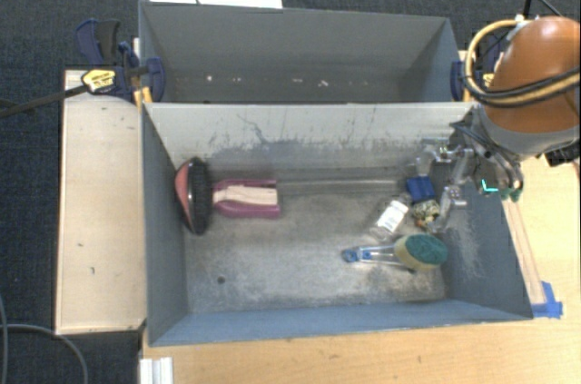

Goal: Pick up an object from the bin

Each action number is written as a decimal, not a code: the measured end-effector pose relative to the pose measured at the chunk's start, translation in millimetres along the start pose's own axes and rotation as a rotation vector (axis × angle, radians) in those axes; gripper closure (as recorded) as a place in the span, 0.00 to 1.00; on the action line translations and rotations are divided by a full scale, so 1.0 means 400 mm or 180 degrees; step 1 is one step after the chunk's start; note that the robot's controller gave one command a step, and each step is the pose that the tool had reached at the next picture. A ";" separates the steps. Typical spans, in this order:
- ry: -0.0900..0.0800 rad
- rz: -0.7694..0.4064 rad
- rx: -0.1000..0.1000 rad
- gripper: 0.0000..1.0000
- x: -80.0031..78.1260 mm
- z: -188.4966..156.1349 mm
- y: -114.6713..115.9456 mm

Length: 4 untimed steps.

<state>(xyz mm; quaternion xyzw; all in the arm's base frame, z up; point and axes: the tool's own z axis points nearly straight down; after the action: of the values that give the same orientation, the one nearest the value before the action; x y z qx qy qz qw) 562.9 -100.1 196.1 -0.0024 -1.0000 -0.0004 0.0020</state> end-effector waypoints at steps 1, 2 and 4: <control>-0.0025 0.0863 -0.0006 0.00 0.019 0.274 -0.015; -0.0019 0.0126 0.0015 0.00 0.124 0.310 0.040; -0.0043 0.0022 0.0007 1.00 0.138 0.100 0.035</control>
Offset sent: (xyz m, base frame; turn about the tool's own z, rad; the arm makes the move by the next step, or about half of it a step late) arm -0.0101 -0.0061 -0.1111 0.2697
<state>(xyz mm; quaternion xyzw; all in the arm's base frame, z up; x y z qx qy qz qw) 507.6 -85.9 156.3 -0.0060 -1.0000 0.0008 -0.0048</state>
